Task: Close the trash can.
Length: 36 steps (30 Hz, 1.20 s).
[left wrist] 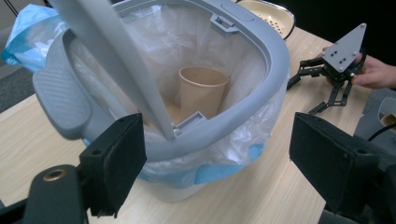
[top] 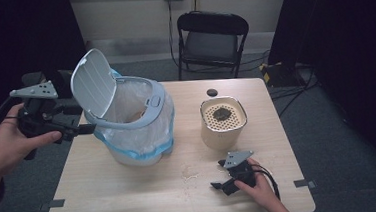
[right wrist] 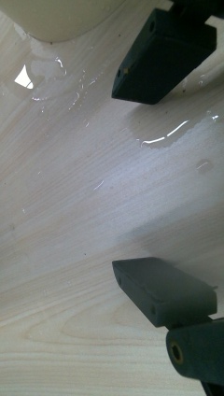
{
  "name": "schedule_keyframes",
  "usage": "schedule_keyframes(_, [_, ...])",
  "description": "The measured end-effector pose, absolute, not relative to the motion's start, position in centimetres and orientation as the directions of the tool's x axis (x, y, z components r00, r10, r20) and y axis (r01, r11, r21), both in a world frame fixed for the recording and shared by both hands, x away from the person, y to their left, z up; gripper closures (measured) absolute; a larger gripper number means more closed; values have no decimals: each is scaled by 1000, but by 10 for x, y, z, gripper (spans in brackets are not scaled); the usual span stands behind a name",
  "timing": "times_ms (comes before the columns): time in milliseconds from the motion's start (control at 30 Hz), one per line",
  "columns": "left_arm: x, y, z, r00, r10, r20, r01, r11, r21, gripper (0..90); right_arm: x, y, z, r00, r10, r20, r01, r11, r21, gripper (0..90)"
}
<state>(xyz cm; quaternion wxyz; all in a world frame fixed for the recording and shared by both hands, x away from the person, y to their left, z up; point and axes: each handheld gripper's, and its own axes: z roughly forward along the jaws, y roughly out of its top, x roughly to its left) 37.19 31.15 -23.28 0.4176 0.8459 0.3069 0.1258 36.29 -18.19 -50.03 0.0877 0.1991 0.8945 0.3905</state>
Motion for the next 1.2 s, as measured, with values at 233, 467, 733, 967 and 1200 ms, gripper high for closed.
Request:
schedule_keyframes(233, [378, 306, -232, 771, 636, -18, 414, -479, 774, 159, 363, -182, -500, -905, 425, -3, 287, 617, 733, 142])
schedule_keyframes(467, [376, 293, -222, 795, 607, -3, 375, -487, 789, 157, 363, -182, -500, -905, 425, -2, 287, 616, 734, 142])
schedule_keyframes(733, [378, 264, -220, 829, 559, 19, 363, -564, 742, 165, 363, -182, -500, -905, 425, -1, 288, 616, 733, 142])
schedule_keyframes(967, [380, 253, -220, 835, 550, 20, 380, -602, 702, 157, 363, -182, -500, -905, 425, -1, 288, 616, 734, 142])
schedule_keyframes(1200, [380, 238, -223, 859, 512, 13, 354, -613, 706, 176, 363, -182, -500, -906, 424, -2, 287, 616, 734, 142])
